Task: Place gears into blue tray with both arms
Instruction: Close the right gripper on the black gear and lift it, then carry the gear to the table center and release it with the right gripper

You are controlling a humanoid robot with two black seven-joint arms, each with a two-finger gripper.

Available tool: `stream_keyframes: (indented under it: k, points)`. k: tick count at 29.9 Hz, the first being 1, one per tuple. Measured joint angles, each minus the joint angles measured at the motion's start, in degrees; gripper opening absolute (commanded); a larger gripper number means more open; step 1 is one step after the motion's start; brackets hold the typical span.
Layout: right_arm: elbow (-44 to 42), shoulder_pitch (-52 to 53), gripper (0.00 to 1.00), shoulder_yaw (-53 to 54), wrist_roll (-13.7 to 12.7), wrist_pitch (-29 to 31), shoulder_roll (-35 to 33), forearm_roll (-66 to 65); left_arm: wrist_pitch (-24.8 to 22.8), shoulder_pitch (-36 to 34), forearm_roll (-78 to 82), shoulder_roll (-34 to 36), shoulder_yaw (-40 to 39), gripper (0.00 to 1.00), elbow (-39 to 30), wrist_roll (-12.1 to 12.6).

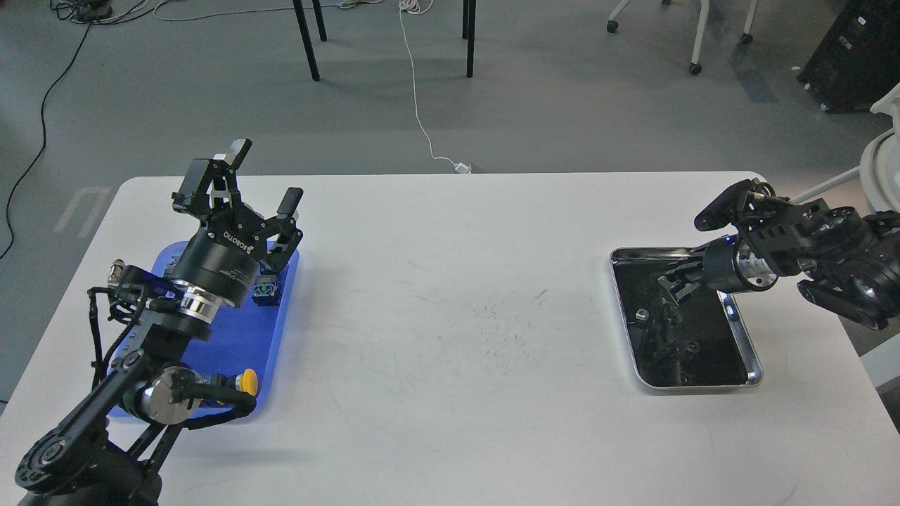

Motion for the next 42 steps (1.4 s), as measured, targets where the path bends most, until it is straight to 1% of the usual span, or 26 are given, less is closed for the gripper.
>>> stream_keyframes:
  k: [6,8,11,16,22,25,30,31,33,34,40,41,42]
  points:
    - [7.71,7.79,0.18,0.34,0.0,0.19,0.06,1.3,0.0,-0.06,0.0,0.11,-0.01,0.99,0.0,0.02]
    - [8.84,9.44,0.19,0.42,-0.01,0.2,1.87,2.53,0.0,-0.07,0.0,0.13,-0.01,0.99,0.0,0.01]
    - [9.25,10.33,0.19,0.32,-0.01,0.15,6.91,4.49,0.0,-0.11,0.0,0.19,-0.06,0.99,-0.05,0.0]
    - [7.43,9.34,0.19,-0.07,0.0,-0.46,16.89,7.2,0.0,-0.18,0.0,0.24,-0.1,0.99,-0.07,-0.09]
    - [5.2,5.37,0.19,-0.25,0.0,-3.52,24.97,9.38,0.03,0.02,0.0,0.31,-0.14,0.99,-0.03,-0.17]
    - [4.93,3.33,0.2,-1.32,0.0,-5.25,26.47,9.62,0.05,0.15,0.0,0.43,-0.18,0.99,-0.03,-0.17]
    - [4.65,1.97,0.22,-3.58,-0.01,-7.29,26.77,9.71,0.09,0.24,0.0,0.71,-0.18,0.99,-0.03,-0.12]
    - [4.65,1.8,0.24,-3.72,-0.01,-7.37,26.79,9.71,0.09,0.25,0.0,0.72,-0.18,0.99,-0.03,-0.09]
    - [4.65,1.64,0.28,-3.91,-0.01,-7.49,26.8,9.73,0.09,0.28,0.0,0.75,-0.18,0.99,-0.03,-0.07]
    - [4.65,1.53,0.33,-3.96,-0.01,-7.56,26.8,9.73,0.09,0.31,0.0,0.75,-0.18,0.99,-0.02,-0.07]
    - [4.76,1.3,0.86,-3.98,-0.01,-7.93,26.8,10.98,0.09,0.49,0.07,0.79,-0.11,0.99,-0.01,-0.07]
    - [4.86,1.3,0.91,-3.93,-0.01,-8.08,26.8,11.64,0.11,0.5,0.15,0.87,-0.11,0.99,-0.01,-0.07]
    - [4.99,1.3,0.94,-3.8,-0.01,-8.39,26.8,12.32,0.15,0.51,0.3,0.97,-0.13,0.99,-0.01,-0.07]
